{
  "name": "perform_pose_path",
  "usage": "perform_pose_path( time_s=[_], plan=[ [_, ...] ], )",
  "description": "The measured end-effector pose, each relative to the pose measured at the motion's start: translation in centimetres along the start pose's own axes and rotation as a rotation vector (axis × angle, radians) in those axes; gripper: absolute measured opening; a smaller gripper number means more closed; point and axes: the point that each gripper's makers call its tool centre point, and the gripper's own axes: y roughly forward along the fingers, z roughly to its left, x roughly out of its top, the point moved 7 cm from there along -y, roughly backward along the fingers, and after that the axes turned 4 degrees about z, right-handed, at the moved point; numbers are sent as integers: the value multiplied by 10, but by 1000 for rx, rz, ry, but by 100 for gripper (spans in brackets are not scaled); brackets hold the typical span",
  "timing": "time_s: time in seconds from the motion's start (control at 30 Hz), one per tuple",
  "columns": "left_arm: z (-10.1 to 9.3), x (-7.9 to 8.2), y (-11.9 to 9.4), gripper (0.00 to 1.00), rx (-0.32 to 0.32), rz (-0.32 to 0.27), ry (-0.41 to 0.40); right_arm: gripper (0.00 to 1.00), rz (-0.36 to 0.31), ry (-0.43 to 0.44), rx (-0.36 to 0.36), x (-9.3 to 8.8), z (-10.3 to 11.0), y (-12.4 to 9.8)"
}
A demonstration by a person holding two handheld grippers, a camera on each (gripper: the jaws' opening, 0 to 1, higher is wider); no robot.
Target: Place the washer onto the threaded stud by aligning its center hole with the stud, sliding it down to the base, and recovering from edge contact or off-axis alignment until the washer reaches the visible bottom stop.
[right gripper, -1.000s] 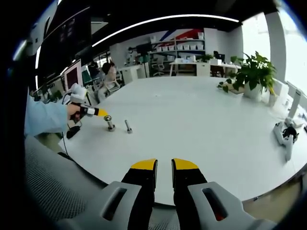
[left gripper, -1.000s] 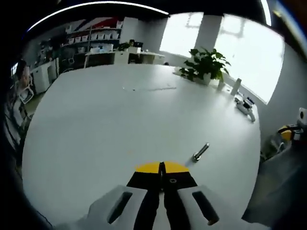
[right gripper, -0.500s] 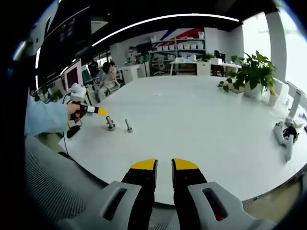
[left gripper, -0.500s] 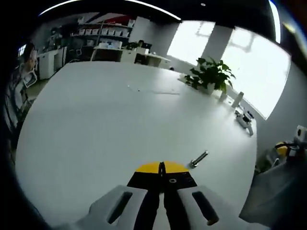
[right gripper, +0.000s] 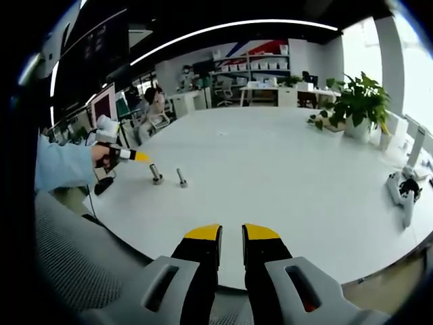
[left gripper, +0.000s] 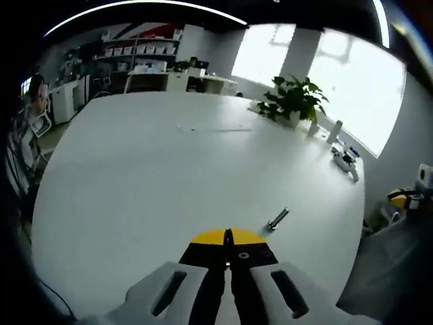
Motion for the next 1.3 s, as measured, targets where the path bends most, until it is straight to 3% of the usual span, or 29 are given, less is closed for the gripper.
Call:
perform_pose_path(
  time_s=[0.33, 0.43, 0.47, 0.6, 0.8, 0.93, 1.07, 1.2, 1.3],
  plan=[
    [-31, 21, -42, 0, -1, -113, 93, 14, -21, -4, 7, 2, 1, -2],
    [-42, 27, -60, 0, 14, -196, 88, 14, -33, -2, 7, 1, 0, -3],
    [-50, 28, -68, 0, -2, -223, 80, 14, -37, -2, 6, 2, 0, -3],
    [-70, 24, -94, 6, 11, -238, 119, 14, -55, 4, 0, 1, -3, -5],
    [-88, 26, -134, 11, 68, -310, 213, 14, -71, 12, -8, 0, -7, -7],
    [-99, 19, -155, 21, 96, -331, 244, 14, -77, 1, -15, 0, -8, -7],
    [-104, 9, -171, 19, 130, -355, 254, 14, -78, -1, -23, 0, -9, -8],
    [-111, -11, -176, 19, 114, -364, 187, 14, -55, 0, -27, -4, -9, -9],
    [-116, -35, -176, 19, 130, -346, 142, 14, -46, -18, -19, -5, -7, -9]
  ],
)
